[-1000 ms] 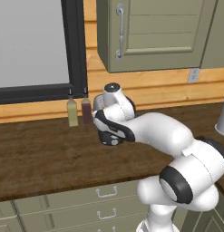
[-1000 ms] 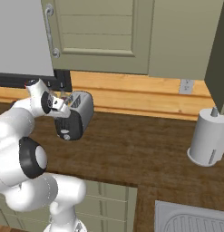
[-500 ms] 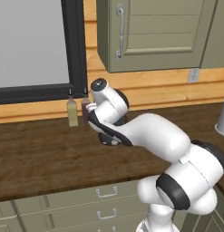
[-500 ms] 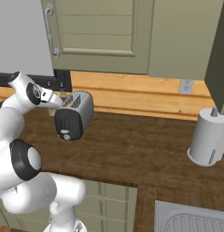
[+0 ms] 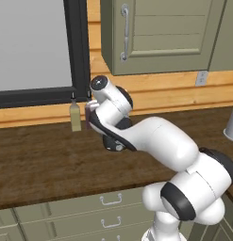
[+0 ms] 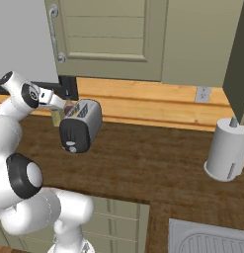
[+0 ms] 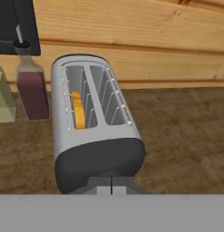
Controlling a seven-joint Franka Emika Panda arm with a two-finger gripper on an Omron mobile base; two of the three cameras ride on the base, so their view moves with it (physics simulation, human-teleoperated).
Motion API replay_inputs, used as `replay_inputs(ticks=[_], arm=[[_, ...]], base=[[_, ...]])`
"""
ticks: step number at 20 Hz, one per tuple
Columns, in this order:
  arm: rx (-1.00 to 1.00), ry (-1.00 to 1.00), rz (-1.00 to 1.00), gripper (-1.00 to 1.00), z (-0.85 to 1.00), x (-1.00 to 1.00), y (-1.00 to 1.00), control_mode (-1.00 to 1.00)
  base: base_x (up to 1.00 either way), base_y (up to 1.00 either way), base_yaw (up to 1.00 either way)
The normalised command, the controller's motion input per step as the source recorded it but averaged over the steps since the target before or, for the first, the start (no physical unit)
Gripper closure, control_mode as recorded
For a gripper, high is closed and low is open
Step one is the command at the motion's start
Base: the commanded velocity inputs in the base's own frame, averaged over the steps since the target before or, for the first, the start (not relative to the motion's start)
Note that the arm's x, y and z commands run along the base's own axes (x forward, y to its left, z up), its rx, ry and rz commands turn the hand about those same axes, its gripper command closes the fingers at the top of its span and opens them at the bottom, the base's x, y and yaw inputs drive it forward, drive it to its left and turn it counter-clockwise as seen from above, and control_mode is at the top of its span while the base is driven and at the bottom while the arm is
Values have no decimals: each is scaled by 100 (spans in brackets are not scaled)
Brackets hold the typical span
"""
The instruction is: Start the toaster. Once the lever pops up, take the bread to the plate on the dining counter.
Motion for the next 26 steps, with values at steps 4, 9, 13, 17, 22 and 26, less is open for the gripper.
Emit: replay_inputs(ticks=[4,9,13,17,22,26], arm=[[-4,0,0,-100,-2,0,-2,-100],[-3,-2,0,-100,-11,1,-5,-100],[-1,-6,0,-100,-12,1,-10,-100],[0,-6,1,-100,-13,4,-12,-100],[0,-6,2,-100,-3,9,-7,-100],[0,-2,4,-100,0,19,0,-100]], base=[[0,0,0],[0,0,0],[0,0,0],[0,0,0],[0,0,0],[0,0,0]])
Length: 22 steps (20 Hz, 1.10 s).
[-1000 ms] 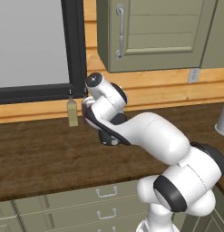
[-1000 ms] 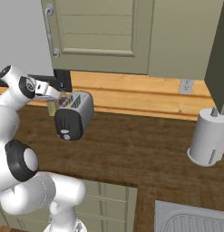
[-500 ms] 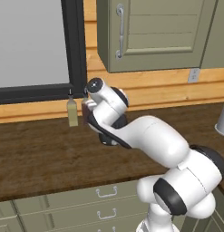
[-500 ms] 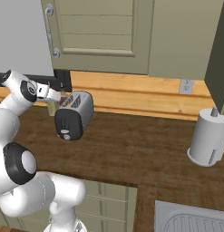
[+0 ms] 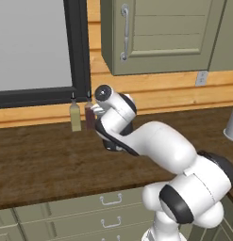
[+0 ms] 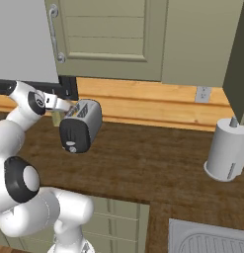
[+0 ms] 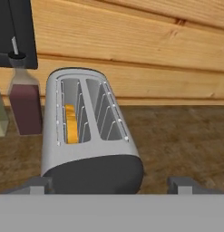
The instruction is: Start the toaster. Once the lever pops up, take the bread to the plate on the dining counter.
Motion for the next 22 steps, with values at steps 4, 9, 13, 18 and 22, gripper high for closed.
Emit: replay_inputs(ticks=[4,9,13,18,22], arm=[[0,0,6,-100,0,23,0,-100],[0,0,7,-100,0,18,0,-100],[0,0,7,-100,-8,7,0,-100],[-1,0,4,-100,-18,2,0,-100],[0,0,2,-100,-12,0,0,-100]], base=[[0,0,0],[0,0,0],[0,0,0],[0,0,0],[0,0,0]])
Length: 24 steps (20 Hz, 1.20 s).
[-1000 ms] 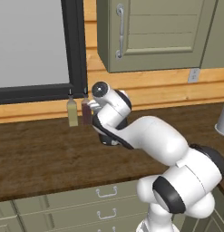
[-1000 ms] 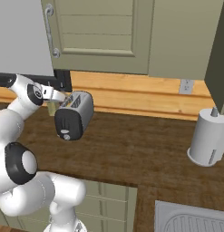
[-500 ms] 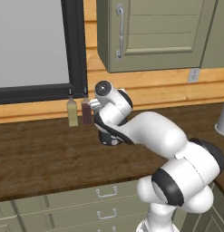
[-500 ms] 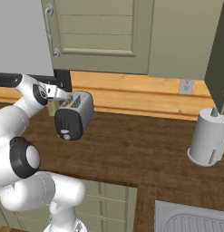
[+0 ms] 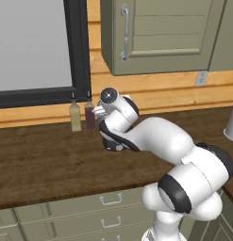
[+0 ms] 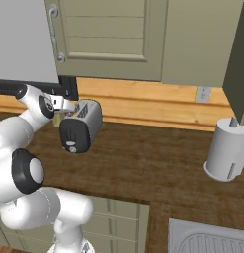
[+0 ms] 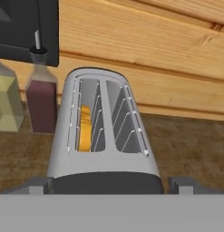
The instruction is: Start the toaster. Once the lever pops up, take the bread to the plate on the dining counter.
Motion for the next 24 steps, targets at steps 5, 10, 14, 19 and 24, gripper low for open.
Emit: replay_inputs(ticks=[5,10,14,19,24], arm=[[0,0,2,-100,-2,6,0,-100],[0,0,2,-100,0,13,0,-100],[0,-1,0,-100,0,19,10,-100],[0,0,0,-100,0,8,4,-100],[0,0,0,-100,0,0,0,-100]], base=[[0,0,0],[0,0,0],[0,0,0],[0,0,0],[0,0,0]])
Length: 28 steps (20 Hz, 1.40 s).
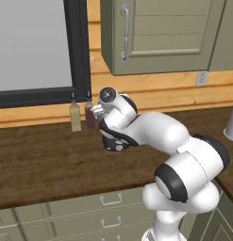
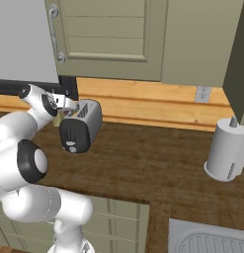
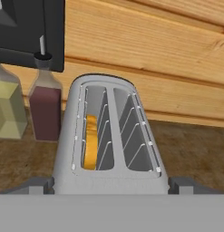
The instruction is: Start the toaster. Once the lever pops up, take the bread to the plate on the dining counter.
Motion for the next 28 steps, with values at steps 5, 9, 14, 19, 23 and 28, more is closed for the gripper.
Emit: replay_inputs(ticks=[5,9,14,19,23,28], arm=[[0,0,0,-100,0,1,0,-100],[0,0,0,-100,0,0,0,-100],[0,0,0,-100,-2,0,0,-100],[-1,0,0,-100,-5,1,2,-100],[0,0,0,-100,-3,0,0,-100],[0,0,0,-100,-5,0,0,-100]], base=[[0,0,0],[0,0,0],[0,0,0],[0,0,0],[0,0,0],[0,0,0]])
